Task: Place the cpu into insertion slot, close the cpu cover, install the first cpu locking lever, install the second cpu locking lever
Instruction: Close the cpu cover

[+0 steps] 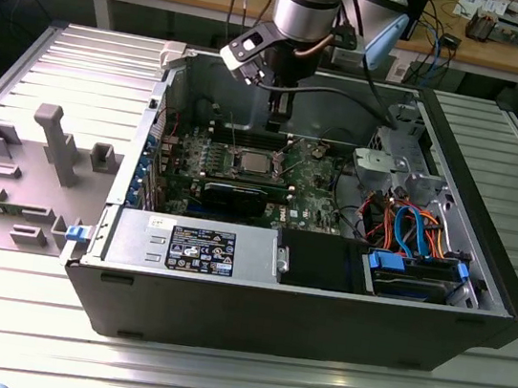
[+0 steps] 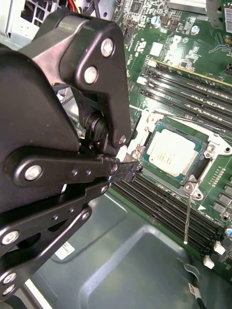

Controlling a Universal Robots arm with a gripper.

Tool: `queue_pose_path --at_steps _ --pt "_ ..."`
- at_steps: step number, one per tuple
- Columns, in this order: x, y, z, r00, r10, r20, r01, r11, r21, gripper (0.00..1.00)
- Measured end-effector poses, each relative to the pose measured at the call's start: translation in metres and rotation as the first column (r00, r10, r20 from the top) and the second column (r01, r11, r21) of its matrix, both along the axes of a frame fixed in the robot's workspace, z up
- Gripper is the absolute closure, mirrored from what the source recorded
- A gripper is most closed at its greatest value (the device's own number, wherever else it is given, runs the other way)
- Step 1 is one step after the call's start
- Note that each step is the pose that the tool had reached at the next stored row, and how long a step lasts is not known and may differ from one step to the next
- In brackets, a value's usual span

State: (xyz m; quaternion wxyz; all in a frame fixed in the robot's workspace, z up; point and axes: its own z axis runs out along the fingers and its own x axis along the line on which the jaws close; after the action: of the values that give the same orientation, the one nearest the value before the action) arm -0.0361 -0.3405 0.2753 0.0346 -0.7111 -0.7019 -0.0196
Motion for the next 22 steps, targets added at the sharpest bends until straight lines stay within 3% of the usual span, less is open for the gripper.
queue_pose_path --at_steps 13,22 --pt "0.0136 -0.0003 -0.0002 1.0000 0.000 0.0000 0.000 1.0000 0.0000 0.89" --pt "0.0197 -0.0033 -0.0008 1.0000 0.000 0.0000 0.000 1.0000 0.0000 0.89"
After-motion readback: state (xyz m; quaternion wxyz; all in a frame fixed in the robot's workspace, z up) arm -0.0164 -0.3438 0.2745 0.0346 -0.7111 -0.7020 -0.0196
